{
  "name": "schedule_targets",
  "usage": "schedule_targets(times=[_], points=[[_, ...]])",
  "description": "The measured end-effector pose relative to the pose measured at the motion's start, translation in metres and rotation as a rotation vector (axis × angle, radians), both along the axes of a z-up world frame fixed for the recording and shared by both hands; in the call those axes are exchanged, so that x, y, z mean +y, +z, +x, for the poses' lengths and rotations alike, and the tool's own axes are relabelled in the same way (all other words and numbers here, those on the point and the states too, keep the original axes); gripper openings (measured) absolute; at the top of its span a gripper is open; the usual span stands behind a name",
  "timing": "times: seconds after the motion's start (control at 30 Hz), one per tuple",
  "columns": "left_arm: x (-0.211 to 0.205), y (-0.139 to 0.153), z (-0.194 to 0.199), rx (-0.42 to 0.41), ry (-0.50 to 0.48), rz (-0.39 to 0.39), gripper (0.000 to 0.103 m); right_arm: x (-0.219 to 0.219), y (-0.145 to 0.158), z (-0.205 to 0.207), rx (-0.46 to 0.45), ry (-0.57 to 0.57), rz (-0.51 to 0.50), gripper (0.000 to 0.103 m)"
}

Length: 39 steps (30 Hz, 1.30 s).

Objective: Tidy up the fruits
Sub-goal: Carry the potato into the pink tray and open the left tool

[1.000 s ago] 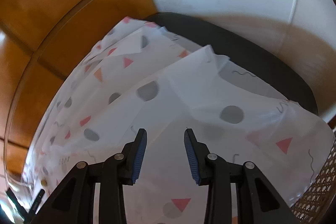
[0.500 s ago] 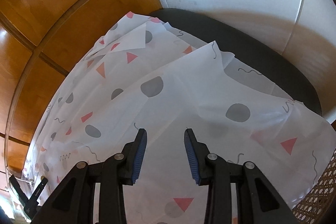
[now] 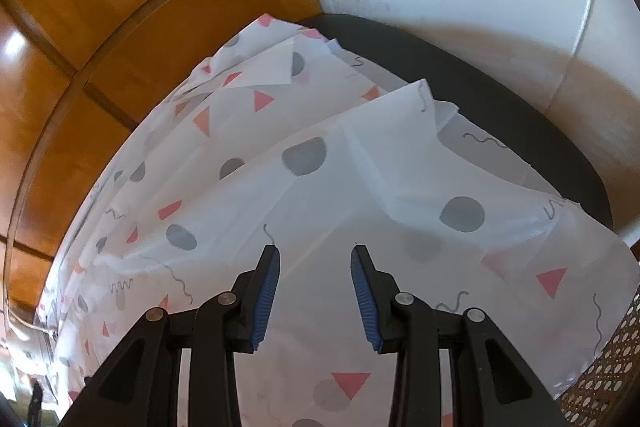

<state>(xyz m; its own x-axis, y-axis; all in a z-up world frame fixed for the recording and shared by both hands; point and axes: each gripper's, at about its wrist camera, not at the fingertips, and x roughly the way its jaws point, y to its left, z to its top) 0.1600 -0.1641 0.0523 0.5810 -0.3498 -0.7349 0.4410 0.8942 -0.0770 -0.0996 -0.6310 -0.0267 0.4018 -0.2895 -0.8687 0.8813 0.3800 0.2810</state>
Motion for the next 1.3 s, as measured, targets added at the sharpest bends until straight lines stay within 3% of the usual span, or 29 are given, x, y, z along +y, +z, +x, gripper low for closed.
schedule_targets(times=[0.27, 0.63, 0.97, 1.3], points=[[0.079, 0.007, -0.035, 0.006, 0.079, -0.015, 0.026, 0.012, -0.009, 0.022, 0.052, 0.124, -0.007, 0.037], [0.140, -0.045, -0.064, 0.096, 0.180, -0.003, 0.026, 0.053, -0.009, 0.063, 0.122, 0.378, -0.078, 0.037], [0.166, -0.080, -0.081, 0.136, 0.218, 0.029, 0.026, 0.100, -0.011, 0.089, 0.054, 0.650, -0.070, 0.037], [0.182, -0.105, -0.093, 0.178, 0.284, 0.034, 0.026, 0.180, -0.006, 0.105, 0.002, 1.017, -0.126, 0.037]])
